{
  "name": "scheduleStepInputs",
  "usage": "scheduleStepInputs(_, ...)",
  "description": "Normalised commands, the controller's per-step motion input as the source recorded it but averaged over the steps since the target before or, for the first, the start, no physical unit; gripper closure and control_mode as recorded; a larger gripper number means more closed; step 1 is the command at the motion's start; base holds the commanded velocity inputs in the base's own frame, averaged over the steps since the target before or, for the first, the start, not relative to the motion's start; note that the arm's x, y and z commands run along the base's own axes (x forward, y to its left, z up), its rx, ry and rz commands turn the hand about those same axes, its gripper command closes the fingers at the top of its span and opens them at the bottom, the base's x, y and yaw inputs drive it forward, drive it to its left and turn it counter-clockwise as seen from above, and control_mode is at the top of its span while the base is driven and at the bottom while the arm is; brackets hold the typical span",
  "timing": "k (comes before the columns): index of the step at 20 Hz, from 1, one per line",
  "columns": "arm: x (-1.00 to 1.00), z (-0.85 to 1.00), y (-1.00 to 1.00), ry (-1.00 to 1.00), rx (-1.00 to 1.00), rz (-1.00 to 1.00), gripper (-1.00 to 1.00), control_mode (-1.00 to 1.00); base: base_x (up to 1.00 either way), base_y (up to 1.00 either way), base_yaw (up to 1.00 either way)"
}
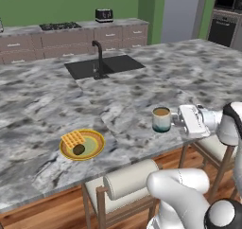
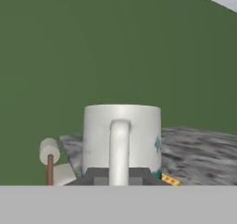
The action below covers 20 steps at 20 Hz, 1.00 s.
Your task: Pick up the brewed coffee from the coffee machine and place it next to the breakfast plate on the dining counter.
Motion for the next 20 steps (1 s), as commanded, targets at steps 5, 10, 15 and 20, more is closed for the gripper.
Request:
scheduleStepInputs(5,0.74,-0.11,0.82,0.05,-0.08,0.18,1.00,-1.00,0.00,0.00,0.00)
scheduleStepInputs(10,0.66,-0.20,0.74,0.00,-0.14,0.15,1.00,-1.00,0.00,0.00,0.00)
scheduleStepInputs(15,0.61,-0.04,0.30,0.02,-0.13,0.01,1.00,-1.00,0.00,0.00,0.00)
scheduleStepInputs(20,0.55,-0.05,0.00,0.00,-0.01,0.00,1.00,-1.00,0.00,0.00,0.00)
